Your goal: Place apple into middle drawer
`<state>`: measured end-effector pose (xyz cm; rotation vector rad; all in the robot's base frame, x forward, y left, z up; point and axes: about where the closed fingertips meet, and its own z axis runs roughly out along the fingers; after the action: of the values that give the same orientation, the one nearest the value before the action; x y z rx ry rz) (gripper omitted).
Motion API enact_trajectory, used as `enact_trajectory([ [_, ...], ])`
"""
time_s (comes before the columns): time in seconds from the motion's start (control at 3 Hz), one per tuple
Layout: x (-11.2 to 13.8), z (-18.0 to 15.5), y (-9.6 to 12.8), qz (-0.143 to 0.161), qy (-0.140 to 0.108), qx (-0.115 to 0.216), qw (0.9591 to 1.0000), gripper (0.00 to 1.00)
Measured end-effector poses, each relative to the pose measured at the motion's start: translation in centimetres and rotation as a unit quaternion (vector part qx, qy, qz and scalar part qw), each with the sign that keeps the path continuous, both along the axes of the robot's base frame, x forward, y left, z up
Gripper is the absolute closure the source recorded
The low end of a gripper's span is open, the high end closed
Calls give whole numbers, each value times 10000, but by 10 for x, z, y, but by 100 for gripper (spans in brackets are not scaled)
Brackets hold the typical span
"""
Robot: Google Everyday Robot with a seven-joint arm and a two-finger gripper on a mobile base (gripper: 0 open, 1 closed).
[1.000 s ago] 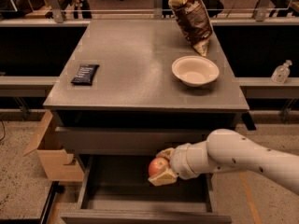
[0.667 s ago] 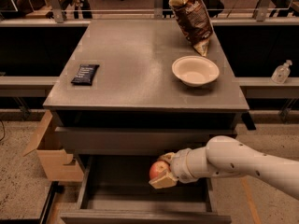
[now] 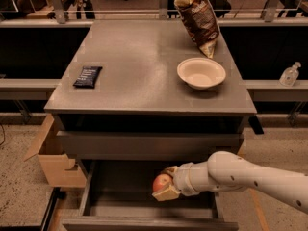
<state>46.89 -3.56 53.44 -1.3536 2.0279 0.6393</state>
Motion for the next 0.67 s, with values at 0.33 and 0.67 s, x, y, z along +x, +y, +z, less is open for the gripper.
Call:
enact_trajectory([
  [0.33, 2, -21, 2, -127, 30, 85, 9999, 100],
  [0.67, 6, -39, 4, -287, 43, 148, 9995, 100],
])
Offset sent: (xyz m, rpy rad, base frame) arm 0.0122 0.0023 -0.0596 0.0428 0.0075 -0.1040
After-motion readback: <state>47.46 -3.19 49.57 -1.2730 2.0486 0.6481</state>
